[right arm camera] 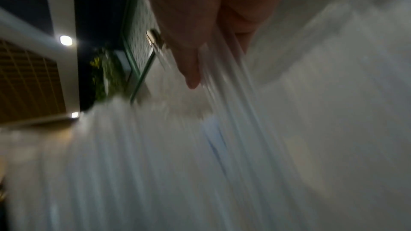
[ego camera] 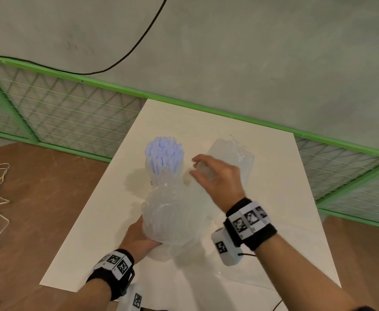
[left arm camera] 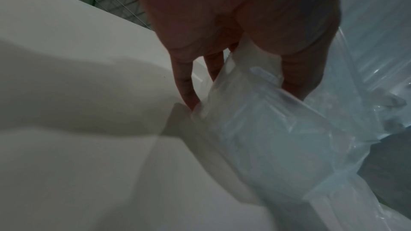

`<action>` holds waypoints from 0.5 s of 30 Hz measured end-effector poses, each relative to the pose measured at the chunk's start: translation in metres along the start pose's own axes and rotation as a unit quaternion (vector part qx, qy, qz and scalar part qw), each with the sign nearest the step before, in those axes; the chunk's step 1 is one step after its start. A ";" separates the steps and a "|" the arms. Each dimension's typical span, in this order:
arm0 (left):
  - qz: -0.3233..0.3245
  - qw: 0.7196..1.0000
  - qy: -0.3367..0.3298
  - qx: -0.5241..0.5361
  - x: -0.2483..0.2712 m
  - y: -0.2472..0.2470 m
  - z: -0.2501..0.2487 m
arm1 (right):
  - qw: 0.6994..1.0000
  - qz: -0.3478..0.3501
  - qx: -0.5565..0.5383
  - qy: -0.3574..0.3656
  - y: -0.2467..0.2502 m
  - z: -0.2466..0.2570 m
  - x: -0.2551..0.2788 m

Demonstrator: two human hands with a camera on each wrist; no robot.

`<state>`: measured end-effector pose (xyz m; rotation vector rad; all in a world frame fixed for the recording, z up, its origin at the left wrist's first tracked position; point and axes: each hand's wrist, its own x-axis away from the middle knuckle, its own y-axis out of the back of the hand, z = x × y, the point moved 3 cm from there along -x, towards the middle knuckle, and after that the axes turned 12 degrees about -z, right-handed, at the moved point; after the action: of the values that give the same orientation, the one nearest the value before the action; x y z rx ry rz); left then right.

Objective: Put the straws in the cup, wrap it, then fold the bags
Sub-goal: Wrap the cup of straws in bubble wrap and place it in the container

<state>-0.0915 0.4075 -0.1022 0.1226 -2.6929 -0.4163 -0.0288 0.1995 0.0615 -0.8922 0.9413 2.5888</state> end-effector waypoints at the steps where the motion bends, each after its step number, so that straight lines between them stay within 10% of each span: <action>1: 0.001 1.000 0.003 -0.002 -0.001 0.000 0.001 | 1.000 -0.018 -0.009 -0.018 0.012 0.003 -0.011; 11: -0.001 1.000 0.005 -0.009 -0.003 -0.001 0.006 | 0.970 -0.209 -0.109 -0.050 0.154 0.022 -0.126; 15: 0.006 1.000 0.009 0.000 -0.002 -0.001 0.006 | 0.989 -0.108 -0.029 -0.093 0.119 -0.037 -0.116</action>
<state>-0.0919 0.4086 -0.1085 0.1104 -2.6740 -0.4101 0.0293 0.0825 0.1708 -0.7076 0.6813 2.4714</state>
